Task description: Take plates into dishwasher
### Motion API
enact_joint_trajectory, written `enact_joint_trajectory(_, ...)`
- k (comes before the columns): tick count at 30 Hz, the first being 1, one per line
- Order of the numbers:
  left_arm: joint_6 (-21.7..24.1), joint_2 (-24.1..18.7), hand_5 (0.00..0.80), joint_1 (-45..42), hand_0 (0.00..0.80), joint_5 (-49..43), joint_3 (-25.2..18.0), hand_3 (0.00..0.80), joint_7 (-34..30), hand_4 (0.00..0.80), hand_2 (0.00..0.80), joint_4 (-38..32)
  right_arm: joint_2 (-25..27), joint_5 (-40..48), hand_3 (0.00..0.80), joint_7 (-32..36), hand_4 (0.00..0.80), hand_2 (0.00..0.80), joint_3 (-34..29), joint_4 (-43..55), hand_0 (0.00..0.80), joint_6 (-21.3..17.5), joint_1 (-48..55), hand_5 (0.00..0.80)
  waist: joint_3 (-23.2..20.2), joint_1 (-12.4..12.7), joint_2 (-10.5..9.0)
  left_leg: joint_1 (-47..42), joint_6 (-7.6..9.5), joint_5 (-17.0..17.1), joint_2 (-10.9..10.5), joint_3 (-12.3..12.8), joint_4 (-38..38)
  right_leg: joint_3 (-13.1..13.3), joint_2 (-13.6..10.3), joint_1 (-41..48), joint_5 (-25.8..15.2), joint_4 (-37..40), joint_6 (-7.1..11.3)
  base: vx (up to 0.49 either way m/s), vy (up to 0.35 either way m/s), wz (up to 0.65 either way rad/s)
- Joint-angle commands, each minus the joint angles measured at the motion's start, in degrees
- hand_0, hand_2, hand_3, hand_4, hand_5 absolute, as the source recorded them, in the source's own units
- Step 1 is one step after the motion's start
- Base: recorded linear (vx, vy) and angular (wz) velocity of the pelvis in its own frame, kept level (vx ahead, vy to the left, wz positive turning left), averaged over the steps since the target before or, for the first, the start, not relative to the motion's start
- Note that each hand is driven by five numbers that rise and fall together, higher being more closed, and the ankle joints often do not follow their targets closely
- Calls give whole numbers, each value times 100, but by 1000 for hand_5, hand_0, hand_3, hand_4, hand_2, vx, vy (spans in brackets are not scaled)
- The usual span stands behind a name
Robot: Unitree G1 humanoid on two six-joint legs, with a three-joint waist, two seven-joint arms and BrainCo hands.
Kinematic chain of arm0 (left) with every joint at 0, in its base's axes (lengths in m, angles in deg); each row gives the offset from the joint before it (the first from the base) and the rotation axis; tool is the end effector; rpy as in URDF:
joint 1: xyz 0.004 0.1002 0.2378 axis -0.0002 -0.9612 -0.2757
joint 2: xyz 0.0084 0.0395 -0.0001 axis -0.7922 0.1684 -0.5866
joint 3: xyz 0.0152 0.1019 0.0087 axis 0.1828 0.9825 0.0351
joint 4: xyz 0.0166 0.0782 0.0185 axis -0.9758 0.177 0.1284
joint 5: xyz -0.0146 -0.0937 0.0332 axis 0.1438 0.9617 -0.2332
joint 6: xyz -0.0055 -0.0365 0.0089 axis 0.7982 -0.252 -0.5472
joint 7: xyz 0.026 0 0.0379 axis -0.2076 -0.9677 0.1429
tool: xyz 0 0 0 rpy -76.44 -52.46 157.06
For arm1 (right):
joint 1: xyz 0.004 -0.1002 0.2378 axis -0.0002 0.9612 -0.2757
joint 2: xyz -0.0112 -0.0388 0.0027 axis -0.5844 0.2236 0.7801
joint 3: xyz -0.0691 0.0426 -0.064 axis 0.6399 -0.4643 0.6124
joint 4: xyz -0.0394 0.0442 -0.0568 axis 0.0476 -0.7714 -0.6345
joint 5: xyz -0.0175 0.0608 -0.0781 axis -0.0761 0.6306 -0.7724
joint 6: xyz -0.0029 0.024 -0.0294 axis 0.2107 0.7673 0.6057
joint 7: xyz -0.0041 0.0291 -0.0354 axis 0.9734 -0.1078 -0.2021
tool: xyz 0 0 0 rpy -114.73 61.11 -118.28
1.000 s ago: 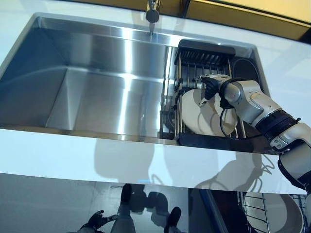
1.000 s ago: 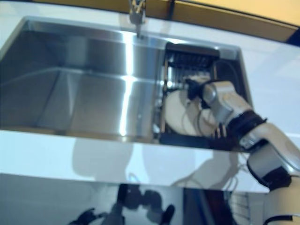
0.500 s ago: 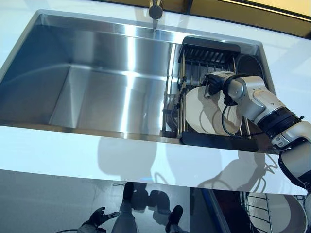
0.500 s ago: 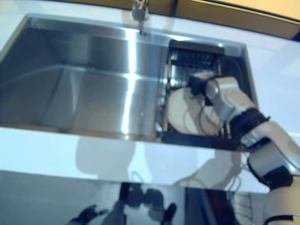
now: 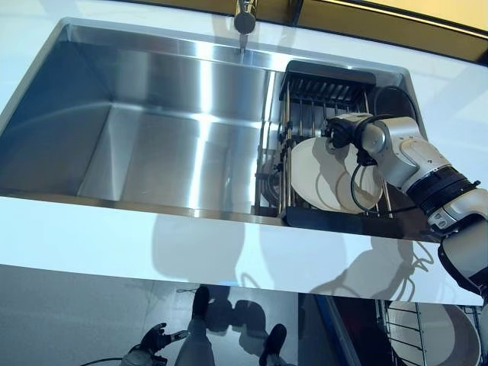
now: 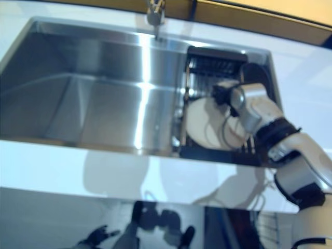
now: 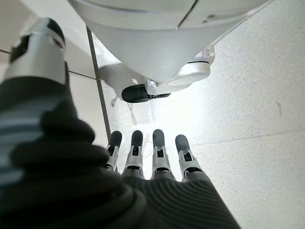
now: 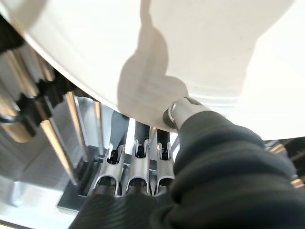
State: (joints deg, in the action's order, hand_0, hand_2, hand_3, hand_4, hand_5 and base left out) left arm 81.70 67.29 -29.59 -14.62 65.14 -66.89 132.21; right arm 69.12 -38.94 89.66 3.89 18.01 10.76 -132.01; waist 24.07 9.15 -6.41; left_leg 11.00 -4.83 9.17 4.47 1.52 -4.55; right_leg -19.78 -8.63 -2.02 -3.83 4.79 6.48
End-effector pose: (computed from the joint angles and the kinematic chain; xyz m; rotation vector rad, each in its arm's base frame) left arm 0.1523 0.2378 -0.0794 0.3537 0.9305 0.0515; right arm 0.3492 -0.1957 0.3002 -1.6618 0.0404 0.1449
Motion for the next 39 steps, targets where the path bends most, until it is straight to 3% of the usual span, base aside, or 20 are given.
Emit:
enact_joint_trajectory(1, 21, 15, 0, -54, 0, -60, 199, 0, -12, 0, 0, 128, 580, -49, 800, 223, 800, 800, 371, -6, 800, 14, -276, 800, -46, 65, -103, -315, 68, -373, -59, 341, -45, 167, -287, -438, -346, -403, 312, 0, 0, 0)
enact_joint_trajectory(13, 9, 65, 0, -86, 0, 35, 267, 0, 4, 0, 0, 189, 679, -196, 800, -1175, 800, 800, 130, 76, 800, 136, -395, 800, -125, 35, -79, -331, 84, -403, -73, 327, -45, 183, -260, -410, -320, -397, 314, 0, 0, 0)
enact_joint_trajectory(19, 62, 138, 0, -94, 0, 168, 310, 0, 41, 0, 0, 206, 709, -77, 800, -1862, 800, 800, -92, 268, 800, 611, -425, 800, -98, 3, -9, -262, 88, -400, -86, 323, -45, 192, -251, -475, -312, -400, 307, -3, 5, 0)
enact_joint_trajectory(21, 79, 172, 0, -95, 0, 216, 354, 0, 60, 0, 0, 194, 687, 133, 800, -2248, 800, 800, -200, 224, 800, 1011, -409, 800, -82, 8, 44, -231, 92, -401, -91, 310, -45, 190, -260, -503, -309, -403, 307, 0, 0, 0)
enact_joint_trajectory(36, 138, 286, 0, -115, 0, 387, 624, 0, 84, 0, 0, 83, 512, 237, 800, -4199, 800, 800, -359, -207, 800, 1642, -855, 800, -38, 142, 319, -32, 104, -391, -170, 169, -45, 103, -288, -641, -259, -421, 279, -1, 2, 0)
enact_joint_trajectory(39, 112, 292, 0, -106, 0, 403, 649, 0, 63, 0, 0, 49, 503, 253, 800, -4181, 800, 800, -348, -201, 800, 1725, -883, 800, -37, 166, 363, 3, 113, -385, -184, 135, -45, 79, -296, -671, -245, -443, 275, -1, 2, 1)
